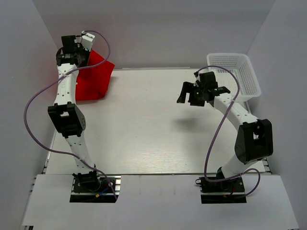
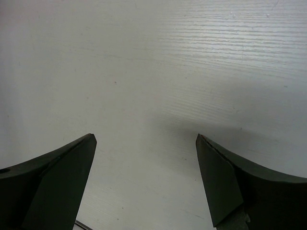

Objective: Fold and stack the t-shirts
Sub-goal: Put the neatly folded tshirt into the corner of the board with the left arm

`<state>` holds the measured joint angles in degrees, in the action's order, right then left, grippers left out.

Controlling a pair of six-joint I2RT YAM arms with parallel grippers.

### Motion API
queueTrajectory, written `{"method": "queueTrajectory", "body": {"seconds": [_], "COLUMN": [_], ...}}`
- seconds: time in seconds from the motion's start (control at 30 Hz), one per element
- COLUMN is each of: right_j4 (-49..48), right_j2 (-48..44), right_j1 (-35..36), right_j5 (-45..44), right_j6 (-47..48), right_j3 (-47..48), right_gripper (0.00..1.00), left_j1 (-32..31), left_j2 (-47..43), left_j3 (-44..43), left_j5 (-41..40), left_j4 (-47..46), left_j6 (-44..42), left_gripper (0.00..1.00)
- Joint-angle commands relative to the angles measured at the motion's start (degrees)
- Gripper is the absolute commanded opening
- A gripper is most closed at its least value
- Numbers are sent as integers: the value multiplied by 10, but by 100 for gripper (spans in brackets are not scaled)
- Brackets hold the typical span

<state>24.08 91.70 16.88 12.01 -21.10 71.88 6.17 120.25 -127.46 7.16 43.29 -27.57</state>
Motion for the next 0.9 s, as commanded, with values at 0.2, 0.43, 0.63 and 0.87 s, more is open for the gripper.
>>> {"method": "queueTrajectory", "body": {"seconds": [0.2,0.43,0.63,0.87], "right_j4": [4,-1,1,15], "right_j2": [28,39,48,69], "right_j1": [1,1,-1,2], "right_j5": [26,33,41,45], "right_j6": [-12,-17,-17,-17], "right_j3": [37,41,40,57], "right_gripper": [90,90,90,90], "left_j1": [36,48,59,84], "left_j2": [-72,-83,-88,-60], "left_j3": [-23,-4,6,6], "left_j5": [72,92,92,75], "left_j4": [-13,-13,-13,-13], "left_j6": [15,20,20,20], "left_gripper": [0,0,0,0]}}
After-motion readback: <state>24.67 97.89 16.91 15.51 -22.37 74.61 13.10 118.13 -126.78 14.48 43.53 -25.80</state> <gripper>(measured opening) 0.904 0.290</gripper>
